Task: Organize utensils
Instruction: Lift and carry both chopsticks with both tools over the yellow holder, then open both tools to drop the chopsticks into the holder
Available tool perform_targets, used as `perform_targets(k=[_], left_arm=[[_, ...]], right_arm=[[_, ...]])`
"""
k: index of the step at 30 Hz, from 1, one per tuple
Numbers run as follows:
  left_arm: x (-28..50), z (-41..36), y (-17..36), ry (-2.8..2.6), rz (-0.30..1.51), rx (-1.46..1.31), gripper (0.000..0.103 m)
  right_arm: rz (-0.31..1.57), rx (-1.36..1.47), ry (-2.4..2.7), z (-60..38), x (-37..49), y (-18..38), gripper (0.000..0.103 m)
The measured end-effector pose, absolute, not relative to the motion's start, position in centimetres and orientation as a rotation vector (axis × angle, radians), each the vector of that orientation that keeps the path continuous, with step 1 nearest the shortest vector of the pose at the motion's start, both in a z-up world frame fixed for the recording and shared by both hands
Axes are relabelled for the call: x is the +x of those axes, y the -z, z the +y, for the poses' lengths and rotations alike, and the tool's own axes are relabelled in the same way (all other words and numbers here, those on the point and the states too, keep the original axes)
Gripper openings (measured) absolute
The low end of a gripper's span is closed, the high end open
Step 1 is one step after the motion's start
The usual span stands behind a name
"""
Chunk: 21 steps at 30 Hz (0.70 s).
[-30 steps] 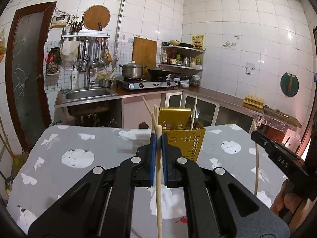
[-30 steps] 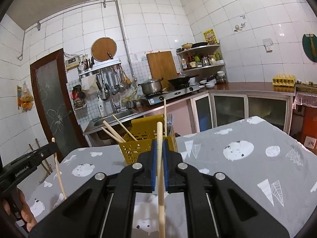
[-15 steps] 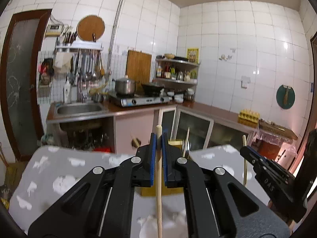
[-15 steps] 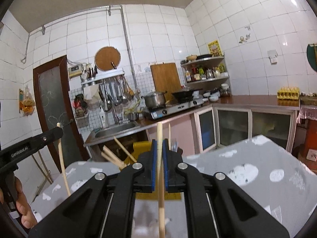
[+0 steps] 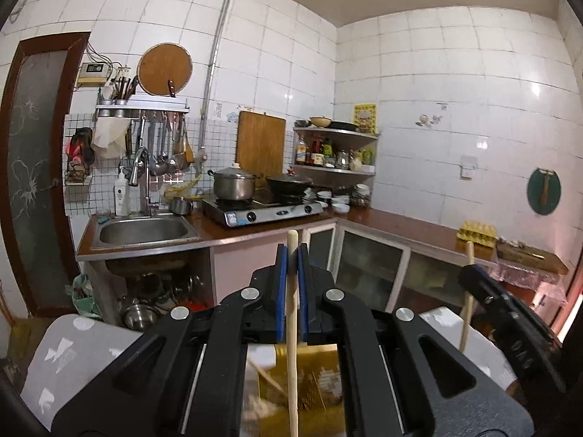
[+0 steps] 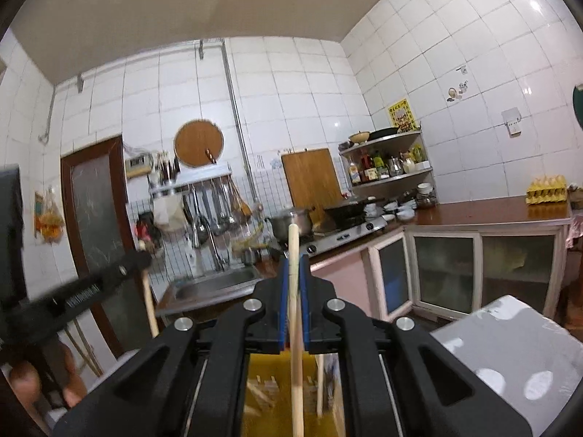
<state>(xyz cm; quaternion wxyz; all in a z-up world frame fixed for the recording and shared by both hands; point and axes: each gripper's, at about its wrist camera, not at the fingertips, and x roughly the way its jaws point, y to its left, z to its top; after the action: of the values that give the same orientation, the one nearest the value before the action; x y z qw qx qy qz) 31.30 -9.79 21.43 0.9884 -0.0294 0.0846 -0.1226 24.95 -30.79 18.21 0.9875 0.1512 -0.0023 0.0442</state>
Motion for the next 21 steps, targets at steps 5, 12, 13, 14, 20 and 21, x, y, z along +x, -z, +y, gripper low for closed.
perform_targets(k=[5,12,13,14,20,21], left_arm=[[34.5,-10.0,-21.6,0.207,0.112,-0.067,0.005],[36.8,-10.6,-18.6,0.202,0.101,-0.05,0.005],[37.1,-10.8,-18.0,0.2,0.104,-0.04,0.005],[37.4,-10.9,-17.6,0.201,0.11,-0.037,0.005],[38.2,-11.1,-15.8,0.202,0.143,-0.034,0.005],[38.3,-11.2,-15.7,0.2,0.145,-0.032,0.005]], right_arm=[[-0.062,0.278,-0.1,-30.3,28.4,-18.7,0.006],[-0.08,0.3,-0.114,-29.8,32.3,-17.2,0.006],[-0.077,0.298,-0.115,-29.7,32.7,-17.0,0.006],[-0.076,0.293,-0.114,-29.4,33.1,-16.7,0.006],[-0.056,0.253,-0.114,-28.2,34.4,-15.3,0.006],[-0.054,0.251,-0.112,-28.1,34.4,-15.1,0.006]])
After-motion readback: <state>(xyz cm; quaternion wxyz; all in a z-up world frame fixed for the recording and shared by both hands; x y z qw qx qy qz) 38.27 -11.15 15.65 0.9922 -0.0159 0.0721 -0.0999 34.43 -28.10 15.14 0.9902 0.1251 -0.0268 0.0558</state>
